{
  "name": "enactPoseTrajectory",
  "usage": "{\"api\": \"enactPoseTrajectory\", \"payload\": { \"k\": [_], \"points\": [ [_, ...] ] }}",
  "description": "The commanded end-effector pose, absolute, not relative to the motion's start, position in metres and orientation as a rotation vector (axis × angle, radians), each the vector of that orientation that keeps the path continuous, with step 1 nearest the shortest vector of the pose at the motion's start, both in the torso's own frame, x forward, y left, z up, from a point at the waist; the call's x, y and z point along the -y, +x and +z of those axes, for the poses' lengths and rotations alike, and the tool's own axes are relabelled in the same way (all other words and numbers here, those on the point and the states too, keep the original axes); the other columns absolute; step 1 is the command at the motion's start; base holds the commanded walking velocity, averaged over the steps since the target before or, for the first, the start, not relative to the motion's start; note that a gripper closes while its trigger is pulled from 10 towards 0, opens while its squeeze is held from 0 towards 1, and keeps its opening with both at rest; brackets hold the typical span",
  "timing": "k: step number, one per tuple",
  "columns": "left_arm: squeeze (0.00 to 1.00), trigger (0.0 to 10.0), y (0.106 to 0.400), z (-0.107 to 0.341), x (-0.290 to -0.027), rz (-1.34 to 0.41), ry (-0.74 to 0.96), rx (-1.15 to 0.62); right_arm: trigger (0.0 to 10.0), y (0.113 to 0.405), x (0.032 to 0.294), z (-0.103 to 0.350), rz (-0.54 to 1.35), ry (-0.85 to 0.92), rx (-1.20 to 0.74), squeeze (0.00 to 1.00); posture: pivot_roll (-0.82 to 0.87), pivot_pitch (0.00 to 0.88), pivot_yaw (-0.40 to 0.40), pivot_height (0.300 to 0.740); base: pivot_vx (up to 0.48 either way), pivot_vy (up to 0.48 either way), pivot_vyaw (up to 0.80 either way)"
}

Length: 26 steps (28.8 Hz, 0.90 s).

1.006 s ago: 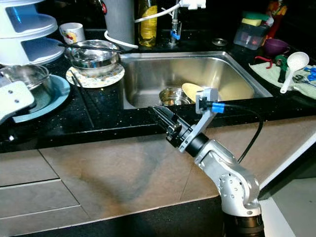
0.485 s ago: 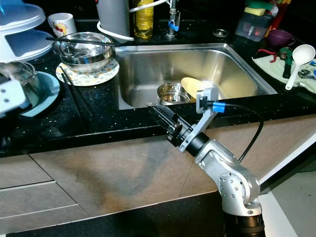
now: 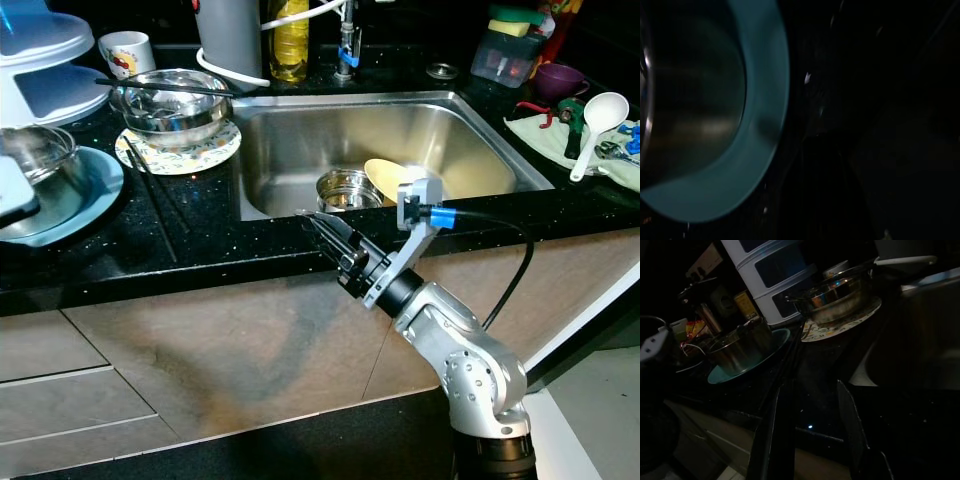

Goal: Kitchen organization

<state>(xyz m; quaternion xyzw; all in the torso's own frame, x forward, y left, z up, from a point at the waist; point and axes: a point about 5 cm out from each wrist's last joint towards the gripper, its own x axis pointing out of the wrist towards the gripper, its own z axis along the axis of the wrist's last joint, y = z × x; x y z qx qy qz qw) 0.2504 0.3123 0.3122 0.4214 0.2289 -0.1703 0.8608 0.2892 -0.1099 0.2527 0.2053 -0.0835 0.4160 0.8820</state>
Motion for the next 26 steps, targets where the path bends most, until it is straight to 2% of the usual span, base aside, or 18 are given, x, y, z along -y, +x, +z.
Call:
{"api": "enactPoseTrajectory", "payload": {
  "k": [1, 11, 12, 13, 14, 15, 17, 19, 20, 26],
  "points": [
    [0.00, 0.0, 0.250, 0.309, -0.317, -0.332, 0.937, -0.524, 10.0, 0.287, 0.109, 0.252, 0.881, 0.429, 0.165, 0.00, -0.01, 0.175, -0.063, 0.740, 0.000, 0.000, 0.00],
    [0.00, 0.0, 0.260, 0.301, -0.330, -0.201, 1.019, -0.522, 10.0, 0.288, 0.110, 0.252, 0.874, 0.427, 0.167, 0.00, -0.01, 0.175, -0.063, 0.740, 0.000, 0.000, 0.00],
    [0.00, 0.5, 0.262, 0.299, -0.333, -0.182, 1.021, -0.519, 10.0, 0.288, 0.110, 0.252, 0.874, 0.427, 0.167, 0.00, -0.01, 0.175, -0.063, 0.740, 0.000, 0.000, 0.00],
    [0.00, 0.5, 0.262, 0.299, -0.333, -0.182, 1.021, -0.519, 10.0, 0.288, 0.110, 0.252, 0.874, 0.427, 0.167, 0.00, -0.01, 0.175, -0.063, 0.740, 0.000, 0.000, 0.00],
    [0.00, 1.2, 0.263, 0.297, -0.334, -0.167, 1.022, -0.510, 10.0, 0.288, 0.110, 0.252, 0.873, 0.427, 0.167, 0.00, -0.01, 0.175, -0.063, 0.740, 0.000, 0.000, 0.00],
    [0.00, 1.2, 0.263, 0.297, -0.334, -0.167, 1.022, -0.510, 10.0, 0.288, 0.110, 0.252, 0.873, 0.427, 0.167, 0.00, -0.01, 0.175, -0.063, 0.740, 0.000, 0.000, 0.00],
    [0.00, 1.9, 0.271, 0.290, -0.331, -0.145, 0.998, -0.462, 10.0, 0.288, 0.110, 0.252, 0.872, 0.427, 0.167, 0.00, -0.01, 0.176, -0.063, 0.740, 0.000, 0.000, 0.00],
    [0.00, 1.6, 0.276, 0.286, -0.329, -0.138, 0.989, -0.433, 10.0, 0.288, 0.110, 0.252, 0.872, 0.426, 0.167, 0.00, -0.01, 0.175, -0.063, 0.740, 0.000, 0.000, 0.00],
    [0.00, 2.3, 0.282, 0.282, -0.325, -0.121, 0.973, -0.392, 10.0, 0.288, 0.109, 0.252, 0.871, 0.424, 0.168, 0.00, -0.02, 0.177, -0.061, 0.740, 0.000, 0.000, 0.00],
    [0.00, 1.9, 0.290, 0.285, -0.322, -0.085, 0.975, -0.317, 10.0, 0.288, 0.110, 0.253, 0.866, 0.423, 0.171, 0.00, -0.02, 0.177, -0.061, 0.740, 0.000, 0.000, 0.00]
  ]
}}
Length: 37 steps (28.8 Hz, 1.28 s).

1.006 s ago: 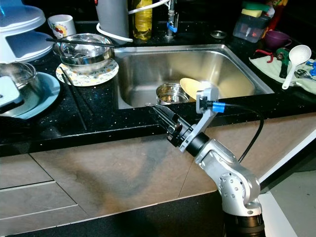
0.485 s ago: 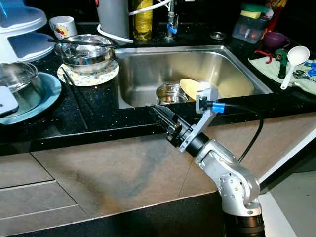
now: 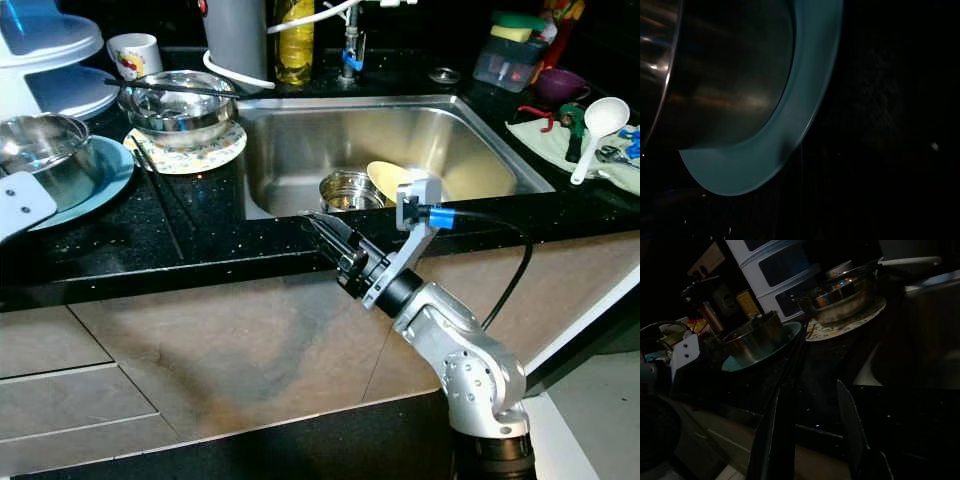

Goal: Kitchen organization

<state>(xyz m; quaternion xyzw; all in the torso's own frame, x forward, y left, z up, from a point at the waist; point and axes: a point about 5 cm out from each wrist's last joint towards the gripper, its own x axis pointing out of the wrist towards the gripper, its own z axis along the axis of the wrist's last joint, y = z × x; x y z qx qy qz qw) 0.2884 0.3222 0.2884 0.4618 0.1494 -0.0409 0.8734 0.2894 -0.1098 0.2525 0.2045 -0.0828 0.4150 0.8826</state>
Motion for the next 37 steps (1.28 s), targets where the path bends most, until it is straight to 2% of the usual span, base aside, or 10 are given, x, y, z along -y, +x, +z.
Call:
{"api": "enactPoseTrajectory", "payload": {
  "k": [1, 15, 16, 18, 19, 20, 21, 24, 28, 37],
  "points": [
    [0.00, 1.8, 0.292, 0.286, -0.322, -0.072, 0.985, -0.300, 10.0, 0.288, 0.110, 0.252, 0.866, 0.422, 0.170, 0.00, -0.02, 0.177, -0.061, 0.740, 0.000, 0.000, 0.00],
    [0.00, 2.1, 0.300, 0.294, -0.335, 0.029, 1.066, -0.217, 10.0, 0.288, 0.110, 0.252, 0.869, 0.426, 0.170, 0.00, -0.02, 0.179, -0.058, 0.740, 0.000, 0.000, 0.00],
    [0.00, 3.0, 0.300, 0.292, -0.331, 0.000, 1.039, -0.219, 10.0, 0.288, 0.110, 0.252, 0.870, 0.425, 0.169, 0.00, -0.02, 0.179, -0.058, 0.740, 0.000, 0.000, 0.00],
    [0.00, 3.3, 0.300, 0.291, -0.328, -0.028, 1.010, -0.220, 10.0, 0.287, 0.110, 0.252, 0.870, 0.424, 0.168, 0.00, -0.02, 0.180, -0.056, 0.740, 0.000, 0.000, 0.00],
    [0.00, 5.0, 0.299, 0.291, -0.318, -0.093, 0.933, -0.208, 10.0, 0.287, 0.110, 0.252, 0.871, 0.423, 0.167, 0.00, -0.02, 0.179, -0.056, 0.740, 0.000, 0.000, 0.00],
    [0.00, 9.2, 0.296, 0.292, -0.306, -0.185, 0.839, -0.192, 10.0, 0.287, 0.110, 0.252, 0.871, 0.423, 0.166, 0.00, -0.02, 0.179, -0.057, 0.740, 0.000, 0.000, 0.00],
    [0.00, 10.0, 0.292, 0.294, -0.294, -0.281, 0.771, -0.173, 10.0, 0.287, 0.110, 0.251, 0.871, 0.423, 0.166, 0.00, -0.02, 0.179, -0.057, 0.740, 0.000, 0.000, 0.00],
    [0.00, 10.0, 0.279, 0.309, -0.265, -0.523, 0.608, -0.081, 10.0, 0.286, 0.110, 0.251, 0.877, 0.423, 0.164, 0.00, -0.02, 0.176, -0.060, 0.740, 0.000, 0.000, 0.00],
    [0.00, 10.0, 0.276, 0.320, -0.256, -0.573, 0.526, -0.012, 10.0, 0.286, 0.109, 0.251, 0.884, 0.422, 0.164, 0.00, -0.02, 0.174, -0.059, 0.740, 0.000, 0.000, 0.00],
    [0.00, 10.0, 0.302, 0.304, -0.256, -0.297, 0.264, -0.066, 10.0, 0.285, 0.108, 0.252, 0.892, 0.415, 0.166, 0.00, -0.02, 0.164, -0.058, 0.740, 0.000, 0.000, 0.00]
  ]
}}
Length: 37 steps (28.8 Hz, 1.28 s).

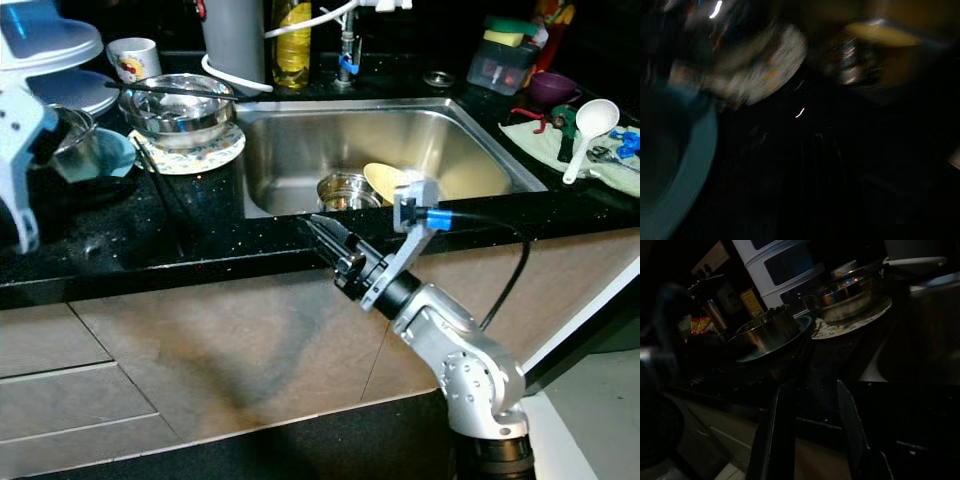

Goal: Kitchen organization

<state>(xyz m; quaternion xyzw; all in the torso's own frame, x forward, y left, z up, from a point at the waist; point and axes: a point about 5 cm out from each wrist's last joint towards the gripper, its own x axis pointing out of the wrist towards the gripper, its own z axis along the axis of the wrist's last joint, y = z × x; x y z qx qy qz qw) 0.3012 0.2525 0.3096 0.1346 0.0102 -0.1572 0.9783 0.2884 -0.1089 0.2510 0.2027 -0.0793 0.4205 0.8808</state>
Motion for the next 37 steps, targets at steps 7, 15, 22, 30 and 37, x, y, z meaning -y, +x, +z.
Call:
{"api": "enactPoseTrajectory", "payload": {
  "k": [7, 15, 22, 30, 37],
  "points": [
    [0.00, 10.0, 0.310, 0.292, -0.202, -0.192, 0.298, 0.074, 10.0, 0.292, 0.110, 0.250, 0.800, 0.365, 0.171, 0.00, -0.02, 0.155, -0.048, 0.740, 0.000, 0.000, 0.00],
    [1.00, 10.0, 0.314, 0.292, -0.180, -0.120, 0.208, 0.072, 10.0, 0.293, 0.110, 0.250, 0.795, 0.380, 0.176, 0.00, -0.03, 0.157, -0.050, 0.740, 0.000, 0.000, 0.00],
    [1.00, 10.0, 0.316, 0.291, -0.185, -0.018, 0.261, 0.077, 10.0, 0.295, 0.113, 0.251, 0.777, 0.391, 0.186, 0.00, -0.03, 0.158, -0.046, 0.740, 0.000, 0.000, 0.00],
    [0.00, 10.0, 0.318, 0.302, -0.199, 0.252, 0.326, 0.048, 10.0, 0.297, 0.115, 0.252, 0.771, 0.412, 0.192, 0.00, -0.02, 0.160, -0.051, 0.740, 0.000, 0.000, 0.00],
    [1.00, 10.0, 0.329, 0.291, -0.187, 0.169, 0.062, 0.024, 10.0, 0.299, 0.115, 0.253, 0.774, 0.417, 0.196, 0.00, -0.02, 0.164, -0.056, 0.740, 0.000, 0.000, 0.00]
  ]
}}
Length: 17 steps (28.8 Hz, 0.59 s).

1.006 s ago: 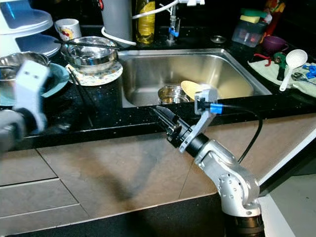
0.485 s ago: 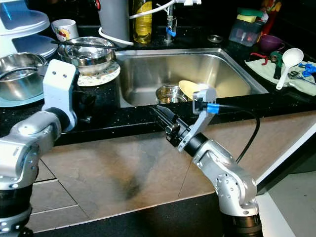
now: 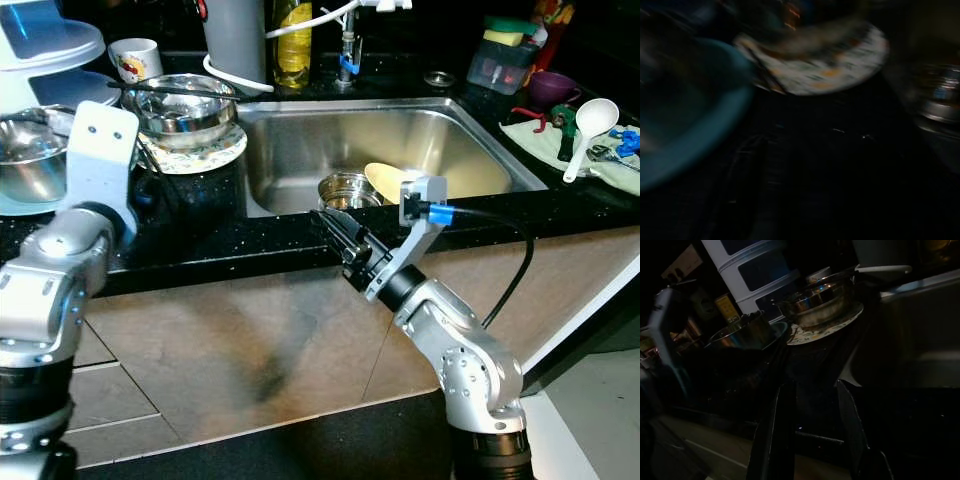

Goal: Kitchen organization

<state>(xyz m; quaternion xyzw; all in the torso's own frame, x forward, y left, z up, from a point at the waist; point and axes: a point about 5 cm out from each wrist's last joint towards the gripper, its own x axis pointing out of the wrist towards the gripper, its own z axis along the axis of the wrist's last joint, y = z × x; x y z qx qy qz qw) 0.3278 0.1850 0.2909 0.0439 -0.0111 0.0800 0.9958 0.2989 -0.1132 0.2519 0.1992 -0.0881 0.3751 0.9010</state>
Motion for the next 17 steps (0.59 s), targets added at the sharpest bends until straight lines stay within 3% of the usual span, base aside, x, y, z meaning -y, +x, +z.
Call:
{"api": "enactPoseTrajectory", "payload": {
  "k": [1, 7, 12, 13, 14, 16, 17],
  "points": [
    [1.00, 10.0, 0.329, 0.291, -0.187, 0.169, 0.062, 0.024, 10.0, 0.299, 0.115, 0.253, 0.774, 0.417, 0.196, 0.00, -0.02, 0.164, -0.056, 0.740, 0.000, 0.000, 0.00],
    [1.00, 10.0, 0.344, 0.287, -0.171, 0.213, 0.041, -0.052, 10.0, 0.300, 0.116, 0.255, 0.779, 0.409, 0.202, 0.00, -0.03, 0.169, -0.047, 0.740, 0.000, 0.000, 0.00],
    [1.00, 10.0, 0.349, 0.291, -0.178, 0.304, 0.065, -0.067, 10.0, 0.300, 0.119, 0.254, 0.779, 0.407, 0.203, 0.00, -0.03, 0.172, -0.042, 0.740, 0.000, 0.000, 0.00],
    [0.62, 10.0, 0.350, 0.290, -0.179, 0.317, 0.069, -0.074, 10.0, 0.300, 0.119, 0.254, 0.779, 0.407, 0.203, 0.00, -0.03, 0.172, -0.041, 0.740, 0.000, 0.000, 0.00],
    [0.43, 10.0, 0.350, 0.289, -0.180, 0.322, 0.072, -0.082, 10.0, 0.300, 0.119, 0.254, 0.780, 0.407, 0.202, 0.00, -0.03, 0.172, -0.040, 0.740, 0.000, 0.000, 0.00],
    [0.37, 10.0, 0.351, 0.287, -0.181, 0.318, 0.079, -0.097, 10.0, 0.300, 0.119, 0.254, 0.781, 0.407, 0.202, 0.00, -0.03, 0.172, -0.040, 0.740, 0.000, 0.000, 0.00],
    [0.11, 10.0, 0.352, 0.286, -0.181, 0.325, 0.097, -0.106, 10.0, 0.300, 0.119, 0.254, 0.781, 0.408, 0.202, 0.00, -0.03, 0.172, -0.039, 0.740, 0.000, 0.000, 0.00]
  ]
}}
